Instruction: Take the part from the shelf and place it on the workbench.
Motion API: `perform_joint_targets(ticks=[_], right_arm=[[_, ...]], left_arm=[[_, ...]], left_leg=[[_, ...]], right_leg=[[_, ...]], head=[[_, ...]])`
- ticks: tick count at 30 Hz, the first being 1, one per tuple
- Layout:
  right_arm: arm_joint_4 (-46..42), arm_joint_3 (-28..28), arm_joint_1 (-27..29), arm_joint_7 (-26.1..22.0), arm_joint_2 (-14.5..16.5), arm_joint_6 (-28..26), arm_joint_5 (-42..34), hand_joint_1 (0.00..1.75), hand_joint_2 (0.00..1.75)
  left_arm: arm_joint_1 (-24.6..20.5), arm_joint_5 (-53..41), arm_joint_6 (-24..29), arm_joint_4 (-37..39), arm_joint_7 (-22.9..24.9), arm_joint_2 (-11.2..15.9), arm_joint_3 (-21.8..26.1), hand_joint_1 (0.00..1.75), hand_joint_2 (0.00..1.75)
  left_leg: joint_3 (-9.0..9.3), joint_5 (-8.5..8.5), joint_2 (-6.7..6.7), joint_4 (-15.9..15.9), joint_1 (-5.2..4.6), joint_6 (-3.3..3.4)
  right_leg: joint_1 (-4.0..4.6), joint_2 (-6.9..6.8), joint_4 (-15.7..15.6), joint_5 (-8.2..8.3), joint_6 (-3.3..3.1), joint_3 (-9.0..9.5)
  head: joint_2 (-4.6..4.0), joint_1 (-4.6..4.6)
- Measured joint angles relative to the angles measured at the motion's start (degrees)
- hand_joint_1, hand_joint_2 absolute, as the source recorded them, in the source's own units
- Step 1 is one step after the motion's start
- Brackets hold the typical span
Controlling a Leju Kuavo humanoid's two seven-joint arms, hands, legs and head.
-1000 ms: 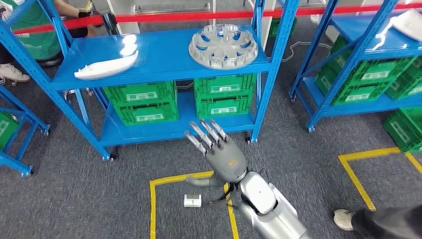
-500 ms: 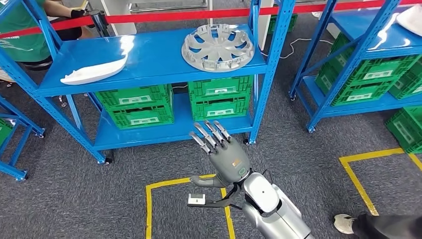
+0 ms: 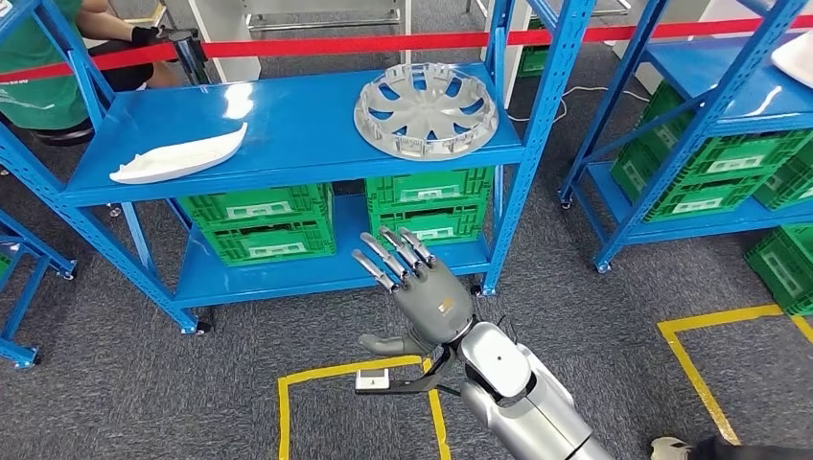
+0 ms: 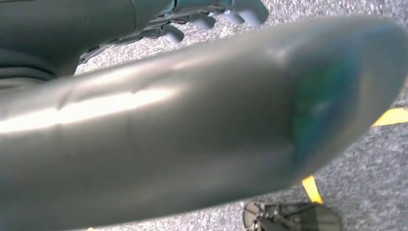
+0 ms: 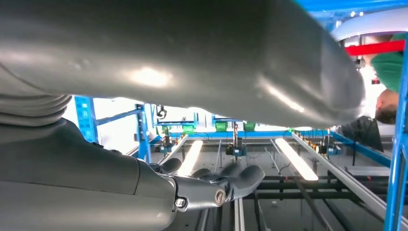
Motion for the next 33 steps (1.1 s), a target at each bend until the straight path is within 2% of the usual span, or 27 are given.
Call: perform_joint_targets(ticks=[1, 2, 5, 6, 7, 8, 10, 12, 14, 16, 17, 18, 20, 21, 22, 23, 24, 25, 26, 27, 29, 31, 32, 33], right_arm=[[0.0, 0.0, -0.2, 0.0, 0.0, 0.0, -0.3, 0.00, 0.00], [0.0, 0.0, -0.3, -0.1, 0.0, 0.1, -0.5, 0.00, 0.00], [0.4, 0.1, -0.4, -0.7, -0.1, 0.1, -1.1, 0.00, 0.00], [0.6, 0.1, -0.4, -0.9, -0.1, 0.1, -1.2, 0.00, 0.00], [0.8, 0.1, -0.5, -1.0, -0.2, 0.1, -1.3, 0.00, 0.00], [1.0, 0.1, -0.5, -1.1, -0.2, 0.1, -1.5, 0.00, 0.00], [1.4, 0.1, -0.7, -1.3, -0.2, 0.0, -1.7, 0.00, 0.00], [1.8, 0.1, -1.0, -1.4, -0.2, 0.0, -1.9, 0.00, 0.00], [2.1, 0.2, -1.1, -1.5, -0.2, -0.1, -2.0, 0.00, 0.00], [2.2, 0.2, -1.0, -1.4, -0.2, -0.1, -2.1, 0.00, 0.00], [2.2, 0.2, -1.0, -1.3, -0.2, -0.2, -2.2, 0.00, 0.00], [2.2, 0.2, -0.9, -1.2, -0.2, -0.2, -2.3, 0.00, 0.00], [2.2, 0.2, -0.4, -1.0, -0.2, -0.2, -2.3, 0.00, 0.00], [2.2, 0.2, 0.0, -0.9, -0.2, -0.2, -2.3, 0.00, 0.00], [2.2, 0.2, 0.4, -0.8, -0.2, -0.2, -2.3, 0.00, 0.00], [2.2, 0.2, 0.8, -0.8, -0.2, -0.2, -2.3, 0.00, 0.00], [2.2, 0.2, 1.0, -0.7, -0.2, -0.2, -2.3, 0.00, 0.00], [2.1, 0.2, 1.1, -0.7, -0.2, -0.2, -2.3, 0.00, 0.00], [2.1, 0.2, 1.2, -0.7, -0.3, -0.2, -2.4, 0.00, 0.00], [2.1, 0.2, 1.3, -0.7, -0.3, -0.2, -2.3, 0.00, 0.00], [2.0, 0.2, 1.6, -0.7, -0.3, -0.2, -2.4, 0.00, 0.00], [1.8, 0.2, 1.7, -0.7, -0.4, -0.2, -2.4, 0.00, 0.00], [1.7, 0.2, 1.7, -0.6, -0.4, -0.3, -2.4, 0.00, 0.00], [1.6, 0.2, 1.7, -0.7, -0.4, -0.3, -2.4, 0.00, 0.00]], left_arm=[[0.0, 0.0, 0.0, 0.0, 0.0, 0.0, 0.0, 0.00, 0.00], [-0.1, 0.1, 0.0, 0.0, 0.0, 0.0, 0.0, 0.00, 0.00], [-0.3, 0.5, 0.1, 0.0, 0.0, -0.1, 0.2, 0.00, 0.00], [-0.3, 0.5, 0.1, 0.0, 0.0, -0.1, 0.2, 0.00, 0.00], [-0.2, 0.6, 0.1, 0.0, 0.0, -0.1, 0.3, 0.00, 0.00], [-0.2, 0.6, 0.1, 0.0, 0.0, -0.1, 0.4, 0.00, 0.00], [-0.2, 0.6, 0.2, 0.0, 0.0, -0.3, 0.4, 0.00, 0.00], [-0.3, 0.6, 0.2, 0.0, 0.0, -0.4, 0.4, 0.00, 0.00], [-0.3, 0.6, 0.1, 0.0, 0.0, -0.4, 0.4, 0.00, 0.00], [-0.3, 0.5, 0.1, 0.0, 0.0, -0.4, 0.4, 0.00, 0.00], [-0.4, 0.4, 0.1, 0.0, -0.1, -0.4, 0.4, 0.00, 0.00], [-0.4, 0.4, 0.1, 0.0, -0.1, -0.4, 0.5, 0.00, 0.00], [-0.5, 0.3, 0.0, 0.0, -0.3, -0.4, 0.4, 0.00, 0.00], [-0.4, 0.2, 0.0, 0.0, -0.4, -0.4, 0.4, 0.00, 0.00], [-0.3, 0.2, 0.0, 0.0, -0.5, -0.4, 0.4, 0.00, 0.00], [-0.2, 0.1, 0.0, 0.0, -0.6, -0.4, 0.5, 0.00, 0.00], [-0.2, 0.0, 0.0, 0.0, -0.6, -0.4, 0.5, 0.00, 0.00], [-0.1, 0.0, 0.0, 0.1, -0.7, -0.4, 0.5, 0.00, 0.00], [-0.1, -0.1, -0.1, 0.1, -0.8, -0.4, 0.5, 0.00, 0.00], [-0.2, -0.1, -0.1, 0.2, -0.9, -0.4, 0.5, 0.00, 0.00], [-0.2, -0.1, -0.2, 0.2, -1.0, -0.4, 0.5, 0.00, 0.00], [0.0, -0.2, -0.2, 0.1, -1.0, -0.4, 0.5, 0.00, 0.00], [0.0, -0.2, -0.2, 0.1, -1.0, -0.5, 0.5, 0.00, 0.00], [-0.1, -0.2, -0.2, 0.1, -1.0, -0.5, 0.5, 0.00, 0.00]], left_leg=[[0.62, -0.15, -0.15, -0.2, 0.11, 0.37], [1.16, -0.37, -0.31, -0.3, 0.18, 0.69], [2.29, -1.58, -0.62, -0.4, 0.08, 1.19], [2.76, -2.05, -0.75, -0.4, 0.02, 1.20], [3.36, -2.53, -0.90, -0.4, -0.04, 1.17], [4.07, -3.03, -1.04, -0.4, -0.08, 1.13], [5.61, -4.09, -1.25, -0.4, -0.19, 0.97], [6.40, -4.92, -1.42, -0.5, -0.22, 0.40], [6.82, -5.06, -1.46, -0.1, -0.25, -0.40], [6.86, -5.33, -1.23, 1.3, -0.24, -1.01], [6.06, -6.07, -1.09, 3.0, -0.21, -1.26], [4.50, -7.27, -0.94, 5.7, -0.09, -1.54], [0.18, -9.91, -0.80, 12.1, 0.17, -2.10], [-1.58, -10.27, -0.74, 14.1, 0.33, -2.33], [-2.46, -9.41, -0.68, 14.2, 0.48, -2.54], [-2.40, -7.33, -0.60, 12.4, 0.63, -2.76], [-1.57, -4.37, -0.48, 9.0, 0.80, -3.00], [-0.72, -2.13, -0.37, 5.7, 0.85, -3.23], [0.04, -1.20, -0.19, 2.8, 0.83, -3.09], [0.51, -0.81, -0.02, 1.1, 0.74, -2.70], [0.85, -1.70, 0.09, 0.4, 0.65, -1.31], [1.59, -1.56, -0.08, 0.3, 0.73, -0.34], [2.09, -1.70, -0.13, 0.3, 0.73, 0.01], [2.40, -1.88, -0.18, 0.2, 0.71, 0.31]], right_leg=[[-0.02, 0.02, 1.2, -0.23, 0.24, -0.45], [-0.08, 0.03, 3.5, -0.81, 0.44, -1.69], [-0.11, 0.10, 13.1, -3.94, 1.01, -8.72], [-0.09, 0.10, 14.4, -4.24, 1.05, -10.50], [-0.06, 0.10, 13.9, -3.36, 0.95, -11.33], [0.02, 0.10, 11.4, -1.23, 0.73, -11.11], [0.37, 0.14, 4.3, 4.10, -0.09, -9.24], [0.84, 0.25, 0.4, 6.02, -0.84, -8.04], [0.91, 0.36, -0.1, 5.70, -1.51, -7.45], [0.58, 0.33, -0.7, 5.80, -2.24, -6.21], [0.43, 0.30, -0.9, 5.58, -2.55, -5.61], [0.32, 0.25, -1.1, 5.35, -2.75, -5.15], [0.22, 0.24, -1.1, 4.70, -2.90, -4.57], [0.16, 0.26, -1.1, 4.32, -2.81, -4.21], [0.05, 0.31, -1.1, 3.93, -2.67, -3.76], [-0.11, 0.35, -1.1, 3.51, -2.46, -3.20], [-0.31, 0.39, -1.0, 3.02, -2.16, -2.58], [-0.43, 0.41, -1.0, 2.54, -1.78, -2.08], [-0.46, 0.41, -0.9, 2.12, -1.37, -1.77], [-0.42, 0.38, -0.9, 1.70, -0.91, -1.64], [-0.19, 0.32, -0.6, 1.38, -0.08, -1.29], [-0.22, 0.27, 0.3, 0.91, 0.50, -1.06], [-0.27, 0.26, 1.9, 0.21, 0.67, -1.80], [-0.26, 0.25, 4.6, -0.88, 0.84, -3.36]], head=[[0.00, 0.09], [0.00, 0.17], [0.00, 0.28], [0.00, 0.28], [0.00, 0.28], [0.00, 0.29], [0.00, 0.23], [0.00, 0.24], [0.00, 0.27], [0.00, 0.17], [0.00, 0.10], [0.00, 0.01], [0.00, -0.06], [0.00, -0.07], [0.00, -0.05], [0.00, -0.07], [0.00, -0.07], [0.00, -0.13], [0.00, -0.31], [0.00, -0.38], [0.00, -0.38], [0.00, -0.13], [0.00, -0.07], [0.00, 0.02]])
